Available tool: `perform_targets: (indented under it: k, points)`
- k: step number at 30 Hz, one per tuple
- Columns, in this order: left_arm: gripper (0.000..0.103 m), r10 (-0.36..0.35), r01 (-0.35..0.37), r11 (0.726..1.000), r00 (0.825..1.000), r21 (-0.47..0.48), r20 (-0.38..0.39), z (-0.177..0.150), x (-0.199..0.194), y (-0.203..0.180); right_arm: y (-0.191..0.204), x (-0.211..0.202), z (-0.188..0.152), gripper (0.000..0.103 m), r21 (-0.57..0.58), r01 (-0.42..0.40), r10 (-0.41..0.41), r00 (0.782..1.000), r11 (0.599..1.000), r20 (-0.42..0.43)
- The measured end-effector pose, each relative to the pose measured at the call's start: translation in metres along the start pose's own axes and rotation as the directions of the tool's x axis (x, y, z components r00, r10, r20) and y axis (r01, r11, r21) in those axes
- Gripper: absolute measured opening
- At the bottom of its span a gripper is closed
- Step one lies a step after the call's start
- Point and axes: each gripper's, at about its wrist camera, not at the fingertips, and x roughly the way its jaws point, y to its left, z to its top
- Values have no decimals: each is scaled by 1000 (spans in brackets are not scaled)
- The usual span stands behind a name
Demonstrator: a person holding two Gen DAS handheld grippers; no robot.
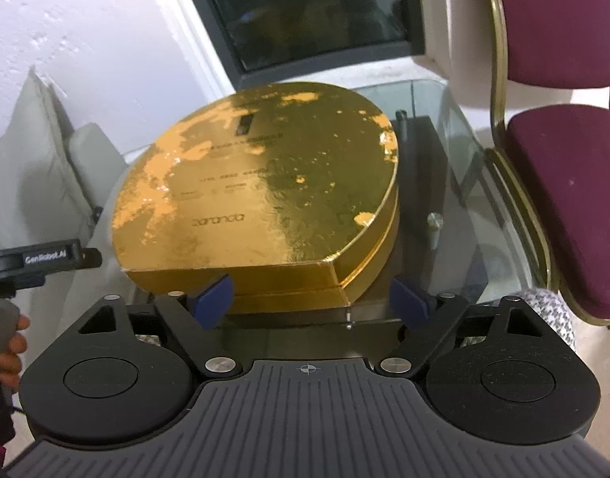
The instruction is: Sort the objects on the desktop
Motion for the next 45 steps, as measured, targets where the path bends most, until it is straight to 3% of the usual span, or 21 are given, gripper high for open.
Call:
perform_targets:
  k: [9,21,24,27,32,33,35,38,41,45]
  points:
    - [95,-31,30,996,999,-79,-14,13,34,11,4,12,7,89,3,59,-59,998,998,-37]
    - [102,-45,37,989,997,-146,-56,11,57,20,8,13,21,90,-7,101,-101,995,995,-22]
    - [102,-6,1,995,999,-103,-48,12,53,13,13,13,25,90,-26,93,-93,996,995,-8]
    - [95,47,-49,998,998,-39,-32,11,40,4,16,15,28,90,-48,82,-82,997,996,4]
    - [95,26,-29,999,997,42,75,13,14,-13,19,25,39,89,-77,46,-44,999,996,32]
    - [95,23,-28,998,996,48,88,15,13,-16,20,30,42,87,-90,40,-37,999,995,26]
    - [95,26,-30,999,995,43,92,18,18,-18,22,40,49,72,-105,27,-26,1000,994,12]
    - [94,81,-82,997,994,9,75,26,36,-15,23,47,51,59,-107,17,-16,1000,994,7]
    - [91,143,-142,990,988,-25,55,34,54,-9,23,52,47,58,-118,18,-19,1000,993,-7]
    - [96,167,-163,985,984,-65,60,44,64,-1,16,55,41,58,-101,7,-10,999,995,-37]
